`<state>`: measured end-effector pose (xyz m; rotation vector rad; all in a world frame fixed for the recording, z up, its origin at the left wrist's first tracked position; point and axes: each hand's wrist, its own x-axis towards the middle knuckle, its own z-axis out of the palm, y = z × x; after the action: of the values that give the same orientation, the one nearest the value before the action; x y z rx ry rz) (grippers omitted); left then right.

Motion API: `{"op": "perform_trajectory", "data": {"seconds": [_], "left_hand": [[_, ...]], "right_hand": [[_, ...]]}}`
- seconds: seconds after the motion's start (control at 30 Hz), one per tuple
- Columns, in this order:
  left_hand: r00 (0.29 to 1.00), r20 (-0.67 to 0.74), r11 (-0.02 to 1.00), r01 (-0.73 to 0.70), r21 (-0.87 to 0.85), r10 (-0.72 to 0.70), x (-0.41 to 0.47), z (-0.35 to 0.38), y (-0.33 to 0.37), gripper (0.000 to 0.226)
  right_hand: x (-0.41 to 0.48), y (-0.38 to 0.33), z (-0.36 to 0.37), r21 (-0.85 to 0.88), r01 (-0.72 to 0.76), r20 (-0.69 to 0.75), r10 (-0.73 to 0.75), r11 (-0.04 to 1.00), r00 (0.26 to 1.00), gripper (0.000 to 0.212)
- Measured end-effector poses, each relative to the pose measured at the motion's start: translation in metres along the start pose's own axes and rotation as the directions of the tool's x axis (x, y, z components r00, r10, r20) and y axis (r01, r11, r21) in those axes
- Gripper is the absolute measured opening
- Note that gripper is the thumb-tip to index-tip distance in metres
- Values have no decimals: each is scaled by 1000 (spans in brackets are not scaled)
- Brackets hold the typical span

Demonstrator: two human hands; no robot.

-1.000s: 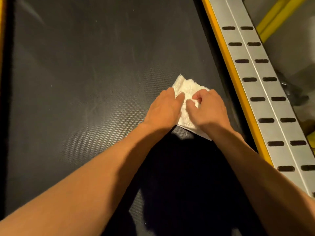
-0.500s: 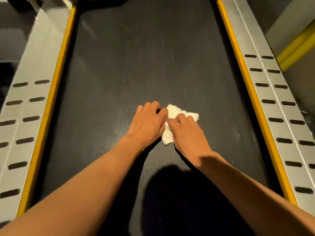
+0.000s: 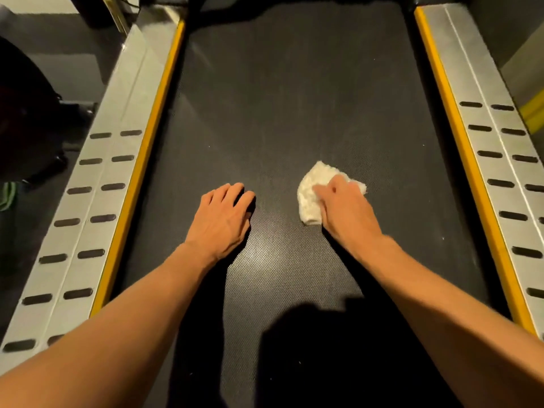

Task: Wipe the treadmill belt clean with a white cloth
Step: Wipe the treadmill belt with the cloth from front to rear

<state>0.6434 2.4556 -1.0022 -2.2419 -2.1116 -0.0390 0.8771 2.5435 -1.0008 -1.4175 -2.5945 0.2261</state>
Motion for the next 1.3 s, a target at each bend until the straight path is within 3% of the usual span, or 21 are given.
{"op": "perform_trajectory", "data": {"seconds": [0.13, 0.27, 0.33, 0.43, 0.5, 0.7, 0.83, 0.9, 0.97, 1.03, 1.1, 1.23, 1.3], "left_hand": [[999, 14, 999, 39, 10, -39, -6, -4, -19, 40], [997, 29, 997, 72, 14, -72, -11, -2, -17, 43], [997, 43, 997, 71, 20, -71, -10, -1, -16, 44], [996, 48, 997, 79, -14, -79, -13, 0, -18, 45], [996, 34, 995, 86, -41, -85, -14, 1, -19, 46], [992, -25, 983, 117, -143, -122, -27, 10, -22, 47], [976, -86, 960, 175, -218, -198, -50, 18, -28, 48], [959, -99, 942, 236, -237, -265, -56, 18, -34, 49], [940, -109, 924, 290, -249, -325, -58, 17, -34, 47], [914, -121, 896, 343, -281, -388, -57, 17, -35, 41], [898, -128, 875, 366, -315, -422, -55, 19, -35, 37], [888, -114, 840, 370, -396, -445, -58, 18, -35, 40], [869, -83, 786, 397, -474, -489, -60, 13, -33, 43]], "right_hand": [[7, -15, -4, 14, -119, 39, 118, 993, 992, 30], [-28, -43, 7, -25, 183, 103, -179, 983, 978, 40], [-18, -39, 4, -20, 225, 83, -223, 974, 971, 33], [7, -36, -2, 94, 71, 82, -79, 993, 994, 22], [16, -41, 0, 66, 18, 37, -20, 998, 999, 18], [-11, -80, 16, 48, 274, 85, -277, 961, 957, 27], [25, -69, 13, 108, 113, 48, -118, 988, 992, 26], [38, -73, 13, 44, 50, 59, -52, 998, 997, 33], [31, -84, 16, 10, 132, 68, -133, 991, 989, 33], [18, -97, 20, -25, 341, 103, -337, 940, 936, 29], [26, -101, 22, -26, 426, 141, -418, 904, 897, 26], [66, -106, 18, 57, 186, 122, -192, 981, 974, 37], [64, -118, 24, 9, 192, 109, -192, 981, 975, 32]]}}
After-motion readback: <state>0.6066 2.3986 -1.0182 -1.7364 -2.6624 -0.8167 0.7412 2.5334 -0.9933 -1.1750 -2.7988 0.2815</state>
